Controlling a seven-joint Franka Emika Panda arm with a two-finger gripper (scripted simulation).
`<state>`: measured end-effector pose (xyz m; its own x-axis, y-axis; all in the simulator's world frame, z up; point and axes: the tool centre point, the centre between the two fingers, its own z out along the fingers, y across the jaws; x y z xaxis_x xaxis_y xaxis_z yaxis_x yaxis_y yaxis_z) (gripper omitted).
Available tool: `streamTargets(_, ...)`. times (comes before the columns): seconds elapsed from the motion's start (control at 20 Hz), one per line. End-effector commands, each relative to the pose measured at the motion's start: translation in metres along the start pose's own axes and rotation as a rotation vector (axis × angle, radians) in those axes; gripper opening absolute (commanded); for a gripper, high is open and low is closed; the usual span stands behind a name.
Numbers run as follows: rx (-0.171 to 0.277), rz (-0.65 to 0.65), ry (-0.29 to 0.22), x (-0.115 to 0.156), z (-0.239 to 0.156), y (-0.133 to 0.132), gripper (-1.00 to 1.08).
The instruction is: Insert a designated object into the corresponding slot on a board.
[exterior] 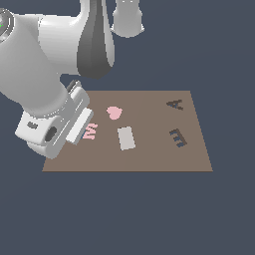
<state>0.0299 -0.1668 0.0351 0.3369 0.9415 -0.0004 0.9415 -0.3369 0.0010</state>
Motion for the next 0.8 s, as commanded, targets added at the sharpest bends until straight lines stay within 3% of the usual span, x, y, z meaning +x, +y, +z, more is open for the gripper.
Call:
streamTargets(0.0, 0.000, -0.118, 0.000, 0.014, -0.001, 0.016, -1.00)
streamTargets(0.35, -0.001, -0.445, 0.001, 0.062, -0.001, 0.049, -1.00)
streamTargets(0.75, -0.001, -0.769, 0.001, 0.119, -0.002, 0.065, -1.00)
